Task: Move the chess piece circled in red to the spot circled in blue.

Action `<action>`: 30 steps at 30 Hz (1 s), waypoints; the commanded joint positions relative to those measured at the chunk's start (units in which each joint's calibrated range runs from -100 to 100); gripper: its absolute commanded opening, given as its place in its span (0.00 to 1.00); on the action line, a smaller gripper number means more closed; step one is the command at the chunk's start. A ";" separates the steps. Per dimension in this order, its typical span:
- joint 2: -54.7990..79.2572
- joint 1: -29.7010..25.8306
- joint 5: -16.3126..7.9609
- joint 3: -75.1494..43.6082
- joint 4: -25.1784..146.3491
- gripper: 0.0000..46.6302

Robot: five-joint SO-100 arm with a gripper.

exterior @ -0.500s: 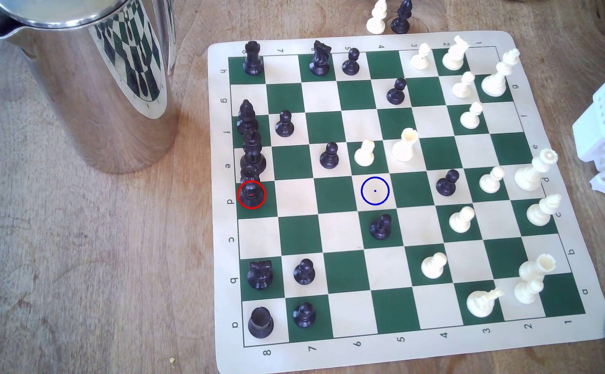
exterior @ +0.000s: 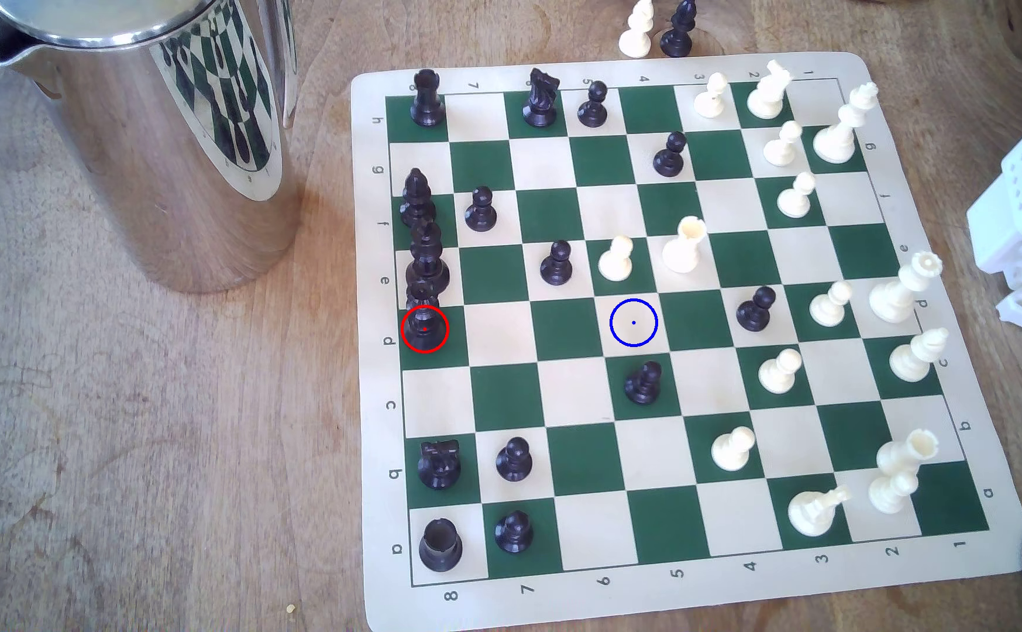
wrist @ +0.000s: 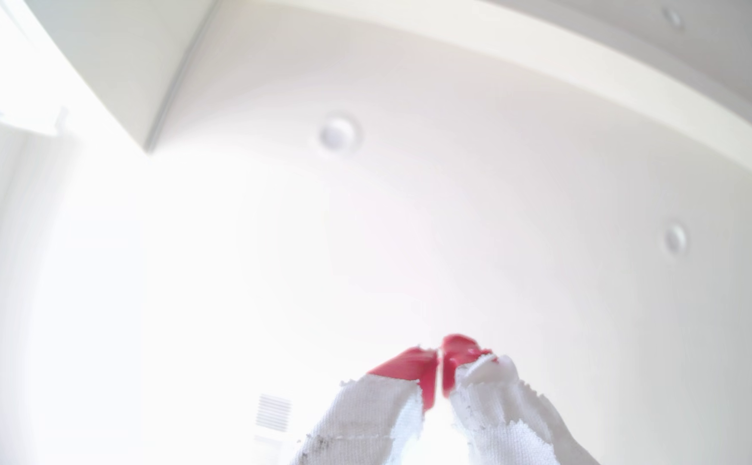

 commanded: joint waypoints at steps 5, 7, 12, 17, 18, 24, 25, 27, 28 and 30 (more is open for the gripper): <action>-0.28 -0.39 0.15 1.26 -1.19 0.00; -0.28 -0.39 0.15 1.26 -1.19 0.00; -0.28 -5.47 -1.51 1.26 3.07 0.14; -0.28 -8.84 -1.12 1.26 20.84 0.12; -0.28 -9.31 -1.12 1.26 24.61 0.10; -0.28 -9.23 0.83 1.26 48.61 0.00; -0.28 -8.76 0.83 1.26 52.37 0.00; -0.20 -9.93 0.83 1.26 62.20 0.00; -0.20 -9.93 0.88 1.26 65.56 0.00; -0.20 -9.85 0.93 1.08 72.77 0.00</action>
